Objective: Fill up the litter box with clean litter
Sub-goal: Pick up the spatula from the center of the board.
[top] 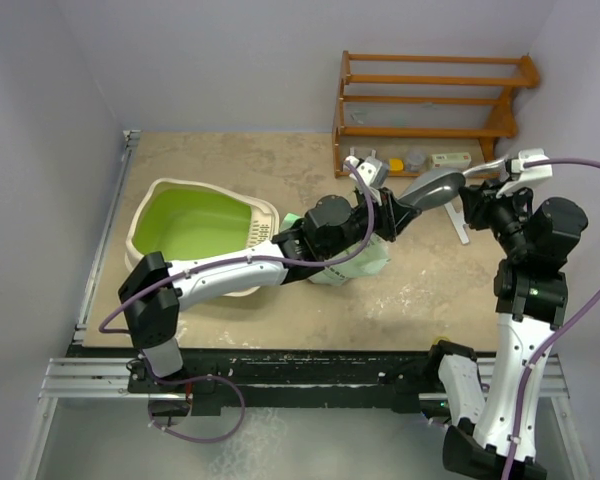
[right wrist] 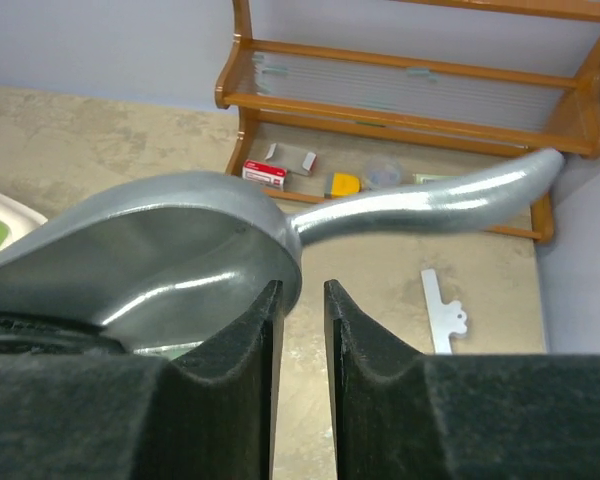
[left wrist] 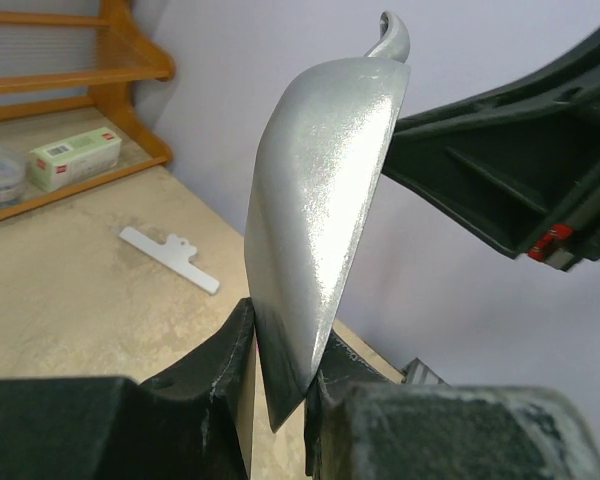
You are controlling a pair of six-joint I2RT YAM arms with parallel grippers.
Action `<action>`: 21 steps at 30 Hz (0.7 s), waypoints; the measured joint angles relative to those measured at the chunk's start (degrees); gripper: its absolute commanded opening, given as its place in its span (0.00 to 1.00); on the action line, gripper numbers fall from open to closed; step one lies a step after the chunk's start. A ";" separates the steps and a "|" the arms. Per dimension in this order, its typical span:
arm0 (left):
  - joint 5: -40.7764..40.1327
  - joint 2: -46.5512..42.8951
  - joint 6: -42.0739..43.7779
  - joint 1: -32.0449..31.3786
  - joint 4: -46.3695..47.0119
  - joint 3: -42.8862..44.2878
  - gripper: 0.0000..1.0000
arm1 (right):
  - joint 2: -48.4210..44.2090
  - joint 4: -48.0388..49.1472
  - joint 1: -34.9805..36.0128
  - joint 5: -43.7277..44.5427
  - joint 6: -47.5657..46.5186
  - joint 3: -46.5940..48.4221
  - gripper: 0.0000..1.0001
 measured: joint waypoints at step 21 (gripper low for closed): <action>6.01 -17.88 3.21 13.77 -24.55 -1.90 0.03 | 9.64 -7.85 0.02 -18.10 -0.44 12.31 0.58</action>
